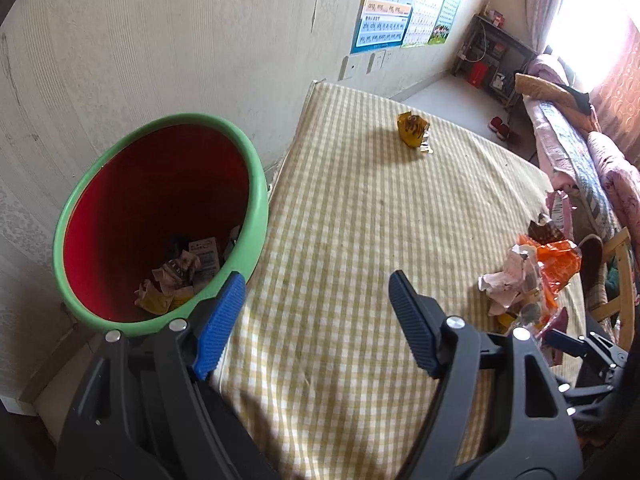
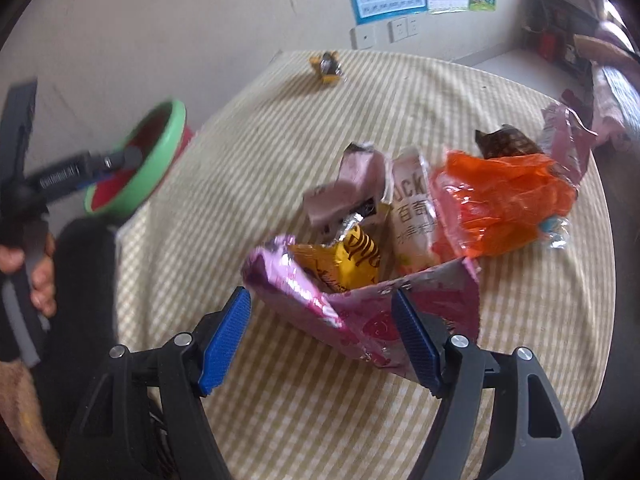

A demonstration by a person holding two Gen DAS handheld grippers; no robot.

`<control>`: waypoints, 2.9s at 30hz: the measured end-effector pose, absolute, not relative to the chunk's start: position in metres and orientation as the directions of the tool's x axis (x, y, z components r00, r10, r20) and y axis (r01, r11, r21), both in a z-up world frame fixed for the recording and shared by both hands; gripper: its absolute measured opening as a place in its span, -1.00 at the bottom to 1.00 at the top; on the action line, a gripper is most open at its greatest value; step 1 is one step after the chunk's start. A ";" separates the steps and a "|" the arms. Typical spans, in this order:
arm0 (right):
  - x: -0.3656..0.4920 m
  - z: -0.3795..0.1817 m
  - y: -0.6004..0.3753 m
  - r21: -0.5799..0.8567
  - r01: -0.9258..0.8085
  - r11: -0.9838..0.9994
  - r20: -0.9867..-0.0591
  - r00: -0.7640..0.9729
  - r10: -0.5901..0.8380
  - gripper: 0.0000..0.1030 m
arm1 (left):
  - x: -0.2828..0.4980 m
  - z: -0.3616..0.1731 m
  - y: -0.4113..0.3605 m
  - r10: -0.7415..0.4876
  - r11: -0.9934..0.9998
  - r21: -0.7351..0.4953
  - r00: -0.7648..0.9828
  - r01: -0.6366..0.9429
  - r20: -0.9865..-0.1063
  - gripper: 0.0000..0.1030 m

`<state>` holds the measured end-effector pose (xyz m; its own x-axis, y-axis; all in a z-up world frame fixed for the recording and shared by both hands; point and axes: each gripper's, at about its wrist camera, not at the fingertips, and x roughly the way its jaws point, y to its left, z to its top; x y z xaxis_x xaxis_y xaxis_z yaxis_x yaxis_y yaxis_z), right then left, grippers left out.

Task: Collect trash
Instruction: 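Grasp the pink wrapper with the right tool while the left tool grasps the yellow snack, then carry both items over the red bin and open both tools to drop them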

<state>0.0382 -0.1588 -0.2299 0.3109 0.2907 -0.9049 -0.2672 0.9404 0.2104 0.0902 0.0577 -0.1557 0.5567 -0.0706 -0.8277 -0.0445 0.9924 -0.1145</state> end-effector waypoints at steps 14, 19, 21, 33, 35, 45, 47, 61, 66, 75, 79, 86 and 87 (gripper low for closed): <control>0.018 -0.223 -0.157 0.457 -0.347 0.819 -0.796 0.253 0.551 -0.92 | 0.173 -0.168 -0.011 -0.083 0.995 -0.096 0.547 0.005 -0.833 0.38; 0.024 -0.228 -0.173 0.540 -0.311 0.782 -0.752 0.239 0.614 -0.90 | 0.237 -0.175 -0.051 -0.085 0.996 -0.056 0.576 0.068 -0.813 0.38; 0.029 -0.230 -0.176 0.571 -0.300 0.765 -0.733 0.233 0.639 -0.87 | 0.262 -0.178 -0.059 -0.078 0.997 -0.061 0.571 0.048 -0.817 0.38; 0.033 -0.221 -0.158 0.601 -0.412 0.685 -0.681 0.183 0.709 -0.86 | 0.336 -0.224 -0.080 -0.016 0.999 -0.037 0.465 -0.036 -0.885 -0.36; 0.034 -0.222 -0.156 0.603 -0.410 0.684 -0.682 0.180 0.709 -0.86 | 0.329 -0.222 -0.081 -0.022 1.000 -0.023 0.470 0.004 -0.882 -0.43; 0.039 -0.229 -0.165 0.606 -0.359 0.710 -0.692 0.202 0.693 -0.86 | 0.245 -0.196 -0.043 -0.047 0.998 -0.013 0.516 0.068 -0.855 -0.47; 0.038 -0.230 -0.166 0.603 -0.349 0.718 -0.696 0.210 0.687 -0.86 | 0.217 -0.190 -0.033 -0.042 0.997 -0.002 0.526 0.077 -0.850 -0.47; 0.029 -0.225 -0.176 0.520 -0.315 0.794 -0.735 0.310 0.604 -0.86 | 0.117 -0.165 0.007 -0.074 0.997 -0.045 0.564 0.065 -0.822 -0.47; 0.026 -0.215 -0.163 0.486 -0.325 0.811 -0.747 0.328 0.579 -0.86 | 0.108 -0.148 0.009 -0.101 0.995 -0.066 0.613 0.080 -0.783 -0.47; 0.050 -0.185 -0.141 0.523 -0.285 0.804 -0.704 0.387 0.595 -0.86 | 0.097 -0.132 0.045 -0.081 0.994 -0.111 0.641 -0.007 -0.763 -0.47; 0.064 -0.164 -0.126 0.518 -0.294 0.803 -0.681 0.426 0.596 -0.86 | 0.092 -0.123 0.063 -0.071 0.992 -0.125 0.659 -0.036 -0.749 -0.47; 0.064 -0.163 -0.100 0.526 -0.322 0.787 -0.684 0.389 0.617 -0.86 | 0.082 -0.118 0.070 -0.100 0.989 -0.149 0.661 -0.018 -0.744 -0.47; 0.063 -0.163 -0.097 0.526 -0.327 0.785 -0.686 0.382 0.619 -0.86 | 0.082 -0.119 0.070 -0.099 0.989 -0.147 0.663 -0.017 -0.742 -0.47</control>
<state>0.0633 -0.0975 -0.1630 0.3816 0.6191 -0.6864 -0.3270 0.7850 0.5262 0.0817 0.0703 -0.1185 0.6628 -0.0989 -0.7423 -0.0169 0.9890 -0.1469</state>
